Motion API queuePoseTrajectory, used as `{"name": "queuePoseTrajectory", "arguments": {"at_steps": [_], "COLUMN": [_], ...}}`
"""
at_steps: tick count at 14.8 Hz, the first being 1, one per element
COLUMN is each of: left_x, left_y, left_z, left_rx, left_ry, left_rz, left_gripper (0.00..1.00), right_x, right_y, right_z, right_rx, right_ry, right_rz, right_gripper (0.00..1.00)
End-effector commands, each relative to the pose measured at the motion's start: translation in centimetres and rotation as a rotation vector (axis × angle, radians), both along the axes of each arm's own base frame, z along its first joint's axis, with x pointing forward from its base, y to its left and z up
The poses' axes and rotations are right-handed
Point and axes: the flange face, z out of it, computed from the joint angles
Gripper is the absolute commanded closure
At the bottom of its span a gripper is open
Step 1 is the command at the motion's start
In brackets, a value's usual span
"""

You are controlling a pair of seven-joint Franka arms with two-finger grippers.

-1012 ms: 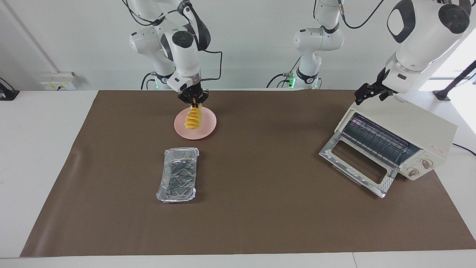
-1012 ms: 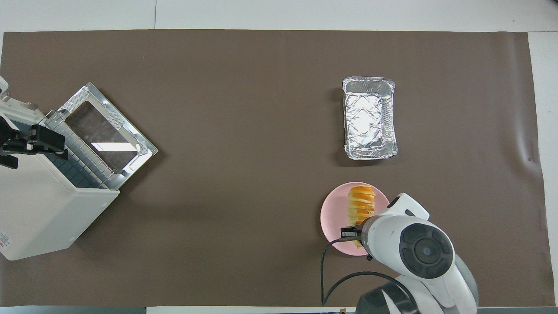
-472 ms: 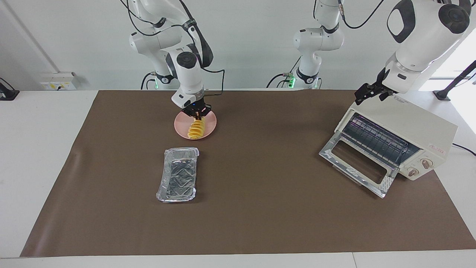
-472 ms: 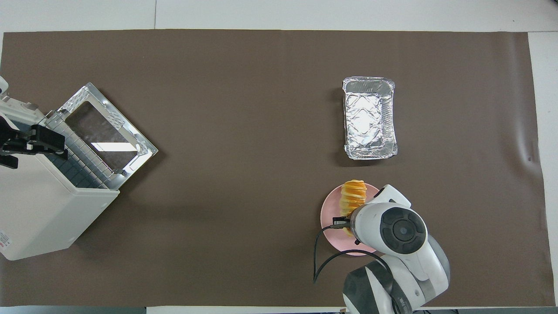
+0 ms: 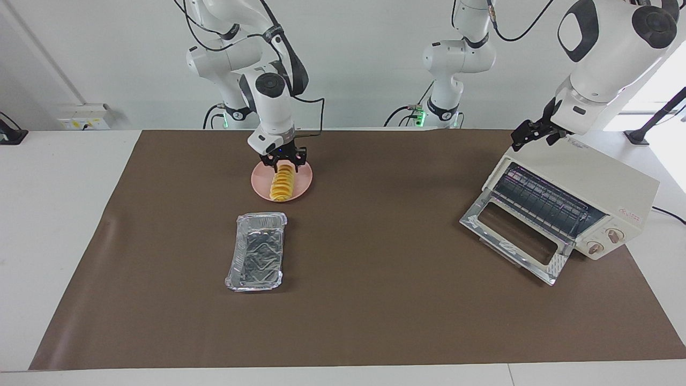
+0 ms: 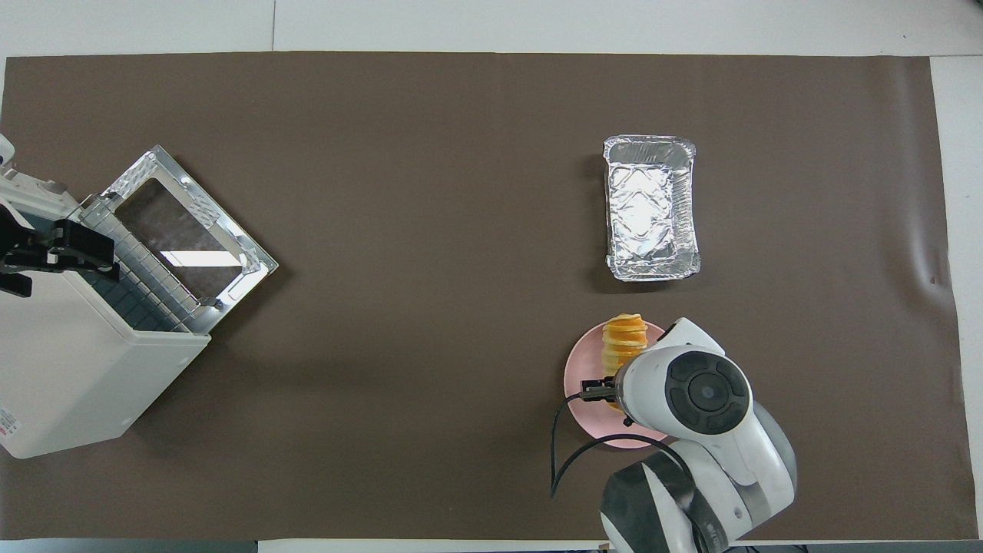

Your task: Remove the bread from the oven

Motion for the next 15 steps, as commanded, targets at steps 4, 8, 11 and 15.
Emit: {"name": "queuePoseTrajectory", "arguments": {"at_steps": [4, 8, 11, 15], "left_x": [-0.1, -0.1, -0.1, -0.1], "left_y": [0.3, 0.3, 0.3, 0.2], "left_z": [0.5, 0.5, 0.5, 0.5], "left_rx": [-0.014, -0.015, -0.014, -0.014], "left_ry": [-0.013, -0.013, -0.013, -0.013], "left_rz": [0.003, 0.003, 0.003, 0.002], "left_gripper": [0.0, 0.0, 0.0, 0.0], "right_x": [5.0, 7.7, 9.3, 10.8], "right_y": [-3.3, -10.5, -16.5, -18.5], "right_z": [10.6, 17.9, 23.7, 28.7], "right_rx": [0.033, 0.069, 0.087, 0.071], "right_ry": [0.005, -0.027, -0.03, 0.007], "right_rz": [0.05, 0.154, 0.205, 0.188], "right_gripper": [0.0, 0.0, 0.0, 0.0]}}
